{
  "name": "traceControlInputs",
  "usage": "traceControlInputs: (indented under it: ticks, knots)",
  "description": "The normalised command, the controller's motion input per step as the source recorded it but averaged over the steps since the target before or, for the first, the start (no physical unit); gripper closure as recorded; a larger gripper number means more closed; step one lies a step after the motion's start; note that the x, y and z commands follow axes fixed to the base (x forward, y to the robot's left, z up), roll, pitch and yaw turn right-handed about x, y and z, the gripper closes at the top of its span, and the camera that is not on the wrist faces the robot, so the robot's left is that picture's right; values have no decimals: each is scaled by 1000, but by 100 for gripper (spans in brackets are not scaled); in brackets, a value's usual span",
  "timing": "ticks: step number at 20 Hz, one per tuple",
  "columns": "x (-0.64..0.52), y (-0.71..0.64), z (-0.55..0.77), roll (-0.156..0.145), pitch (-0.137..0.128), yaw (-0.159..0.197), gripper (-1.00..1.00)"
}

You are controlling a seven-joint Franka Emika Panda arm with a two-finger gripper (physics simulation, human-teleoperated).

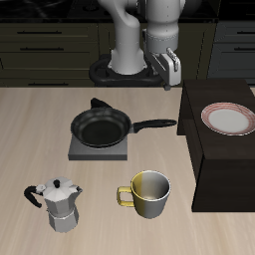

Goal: Place the frying pan on the top layer of the shelf

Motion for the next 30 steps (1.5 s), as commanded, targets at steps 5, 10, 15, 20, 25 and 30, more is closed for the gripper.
traceControlInputs:
  ticks: [5,10,15,20,25,30]
  knots:
    - [94,46,-239,-16,24,-14,-100]
    - [70,-27,-150,-20,-4,-4,-100]
    - [60,48,-245,-6,46,-20,-100]
    - [44,43,-245,11,28,-10,-100]
    - [41,28,-201,5,28,-13,-100]
    - [61,44,-253,-2,23,3,-100]
